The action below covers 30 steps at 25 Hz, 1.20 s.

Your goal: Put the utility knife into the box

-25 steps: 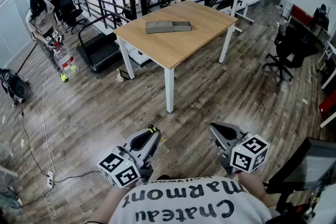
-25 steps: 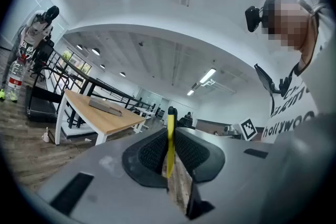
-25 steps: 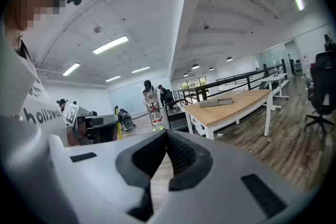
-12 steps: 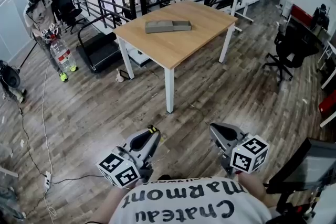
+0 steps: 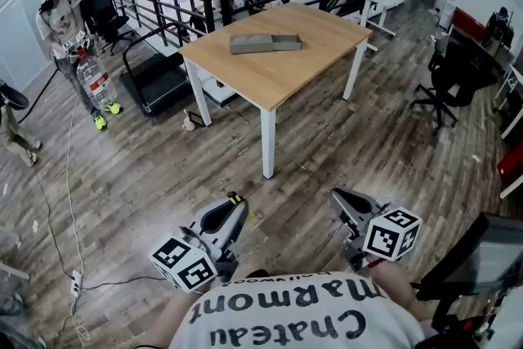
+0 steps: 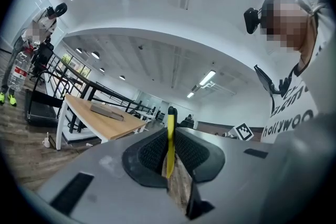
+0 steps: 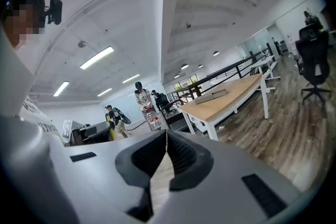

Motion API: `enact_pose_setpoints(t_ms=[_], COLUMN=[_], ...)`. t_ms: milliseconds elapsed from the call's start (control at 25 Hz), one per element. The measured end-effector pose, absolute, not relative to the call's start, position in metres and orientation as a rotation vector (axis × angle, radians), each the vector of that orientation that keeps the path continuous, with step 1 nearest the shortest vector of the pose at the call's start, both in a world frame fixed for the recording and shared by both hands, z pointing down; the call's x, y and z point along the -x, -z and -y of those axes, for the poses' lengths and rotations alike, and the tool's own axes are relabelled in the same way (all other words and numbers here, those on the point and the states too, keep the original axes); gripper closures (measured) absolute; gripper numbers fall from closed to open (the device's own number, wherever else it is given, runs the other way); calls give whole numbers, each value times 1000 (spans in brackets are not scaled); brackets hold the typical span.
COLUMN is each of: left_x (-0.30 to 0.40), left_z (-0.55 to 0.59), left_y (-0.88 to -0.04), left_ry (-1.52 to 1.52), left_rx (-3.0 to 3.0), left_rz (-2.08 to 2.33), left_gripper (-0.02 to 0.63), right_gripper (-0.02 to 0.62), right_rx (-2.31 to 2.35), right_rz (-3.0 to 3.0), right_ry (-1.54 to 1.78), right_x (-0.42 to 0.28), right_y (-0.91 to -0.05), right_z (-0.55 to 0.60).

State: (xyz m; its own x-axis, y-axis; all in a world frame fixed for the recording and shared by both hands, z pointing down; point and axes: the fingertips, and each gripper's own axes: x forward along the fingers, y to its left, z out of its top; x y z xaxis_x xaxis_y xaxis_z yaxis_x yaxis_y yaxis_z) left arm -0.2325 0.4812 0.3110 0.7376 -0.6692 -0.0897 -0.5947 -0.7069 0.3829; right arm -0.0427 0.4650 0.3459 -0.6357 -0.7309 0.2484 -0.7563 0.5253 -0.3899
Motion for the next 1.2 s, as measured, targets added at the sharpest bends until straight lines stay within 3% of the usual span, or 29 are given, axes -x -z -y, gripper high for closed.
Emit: enact_pose_setpoints(t_ms=[440,800,1200], left_x=[254,244,163], left_z=[-474,-409,-267], left_y=[-305,-313,-313], left_ry=[505,497,515], left_rx=[-2624,-2558,-2586], left_rz=[1000,1069,1075], left_gripper=[563,565,565], right_gripper=[584,584,584], right_rx=[-1337,-1240,-1312], right_rz=[2645,2711,2646], right_ry=[-745,-809,-681], right_x=[51,45,-68], right_y=[-373,-376,-377], right_z=[-463,-382,-250])
